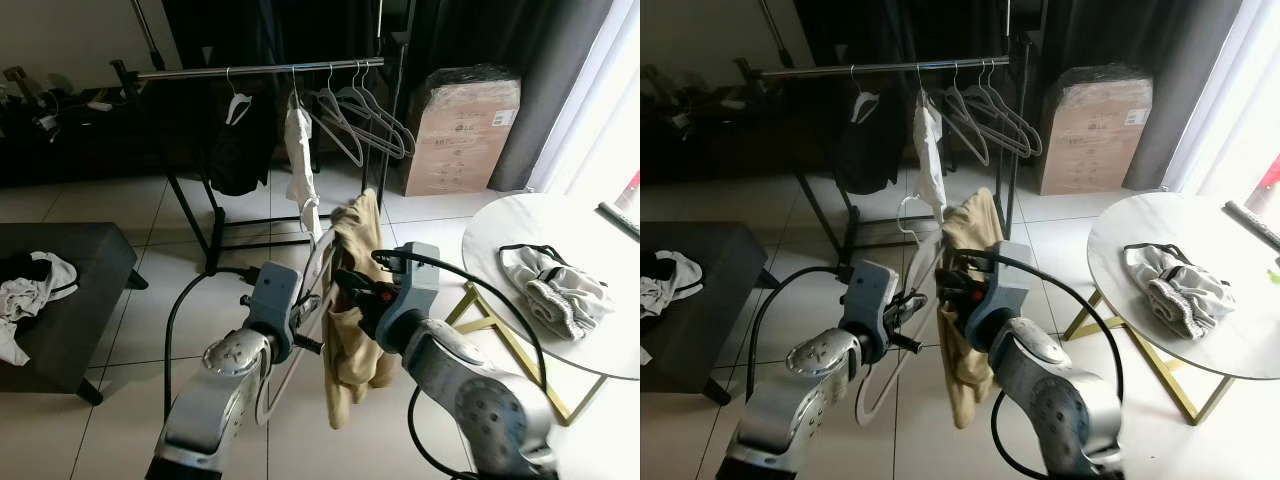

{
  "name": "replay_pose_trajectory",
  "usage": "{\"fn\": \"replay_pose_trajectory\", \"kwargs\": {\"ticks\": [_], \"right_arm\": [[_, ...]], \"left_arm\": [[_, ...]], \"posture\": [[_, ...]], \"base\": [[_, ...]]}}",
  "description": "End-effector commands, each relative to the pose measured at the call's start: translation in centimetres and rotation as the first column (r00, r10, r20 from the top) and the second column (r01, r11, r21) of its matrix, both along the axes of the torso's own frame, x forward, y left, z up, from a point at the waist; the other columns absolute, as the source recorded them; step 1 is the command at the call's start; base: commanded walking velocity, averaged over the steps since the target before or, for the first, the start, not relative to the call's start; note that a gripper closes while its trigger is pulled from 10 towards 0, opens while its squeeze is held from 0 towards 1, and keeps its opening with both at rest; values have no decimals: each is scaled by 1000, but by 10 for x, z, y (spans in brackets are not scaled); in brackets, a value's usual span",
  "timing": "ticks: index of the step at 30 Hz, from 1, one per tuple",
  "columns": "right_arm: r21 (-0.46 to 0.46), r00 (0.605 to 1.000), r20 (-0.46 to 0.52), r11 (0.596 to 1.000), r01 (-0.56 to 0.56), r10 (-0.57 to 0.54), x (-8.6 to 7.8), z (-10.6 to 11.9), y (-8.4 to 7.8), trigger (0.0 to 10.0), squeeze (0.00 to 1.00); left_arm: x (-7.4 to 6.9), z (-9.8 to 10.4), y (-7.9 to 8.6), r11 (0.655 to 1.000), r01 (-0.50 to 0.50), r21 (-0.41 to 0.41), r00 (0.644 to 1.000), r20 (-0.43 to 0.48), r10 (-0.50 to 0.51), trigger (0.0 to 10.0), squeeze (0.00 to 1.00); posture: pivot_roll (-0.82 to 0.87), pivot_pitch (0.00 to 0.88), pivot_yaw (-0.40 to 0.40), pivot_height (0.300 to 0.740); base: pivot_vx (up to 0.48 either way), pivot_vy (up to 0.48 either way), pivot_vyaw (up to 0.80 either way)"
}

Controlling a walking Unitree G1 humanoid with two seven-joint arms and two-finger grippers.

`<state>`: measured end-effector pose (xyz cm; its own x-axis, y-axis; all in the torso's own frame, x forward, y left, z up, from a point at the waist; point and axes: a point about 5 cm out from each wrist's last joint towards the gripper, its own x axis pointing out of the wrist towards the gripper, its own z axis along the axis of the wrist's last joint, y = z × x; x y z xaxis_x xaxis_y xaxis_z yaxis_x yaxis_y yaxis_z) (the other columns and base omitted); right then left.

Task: Hang hanger

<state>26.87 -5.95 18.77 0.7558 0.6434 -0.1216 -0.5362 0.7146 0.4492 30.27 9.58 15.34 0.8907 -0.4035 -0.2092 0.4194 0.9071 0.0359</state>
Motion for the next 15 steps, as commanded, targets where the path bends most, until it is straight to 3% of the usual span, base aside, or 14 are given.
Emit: {"fn": "replay_pose_trajectory", "kwargs": {"ticks": [1, 4, 8, 11, 13, 15], "right_arm": [[-15, 989, 52, 990, -139, 140, -17, 6, 7, 10000, 0], [-98, 977, 52, 975, -201, 207, -26, -3, 2, 10000, 0], [-122, 989, -2, 981, -149, 150, -21, -12, -6, 10000, 0], [-175, 998, -16, 982, -65, 64, -10, -21, -16, 10000, 0], [-194, 994, -16, 976, 103, -109, 6, -28, -32, 10000, 0], [-197, 991, -16, 972, 130, -136, 9, -29, -35, 10000, 0]], "left_arm": [[4, 10, 0, 1000, -24, 2, 998, 56, 24, 10000, 0], [5, 10, 1, 999, -38, 2, 998, 55, 38, 10000, 0], [7, 11, 2, 999, -47, 1, 997, 66, 47, 10000, 0], [6, 15, 0, 1000, -22, 15, 993, 112, 20, 10000, 0], [-1, 14, 0, 997, 78, 0, 990, 115, -77, 10000, 0], [-2, 12, 1, 995, 98, 5, 989, 111, -98, 10000, 0]], "posture": [[-50, 138, -4, 740], [-52, 137, -6, 740], [-49, 139, -8, 740], [-44, 138, -8, 740], [-42, 138, -8, 740], [-42, 138, -8, 740]], "base": [[0, 0, 0], [0, 0, 0], [0, 0, 0], [0, 0, 0], [0, 0, 0], [0, 0, 0]]}}
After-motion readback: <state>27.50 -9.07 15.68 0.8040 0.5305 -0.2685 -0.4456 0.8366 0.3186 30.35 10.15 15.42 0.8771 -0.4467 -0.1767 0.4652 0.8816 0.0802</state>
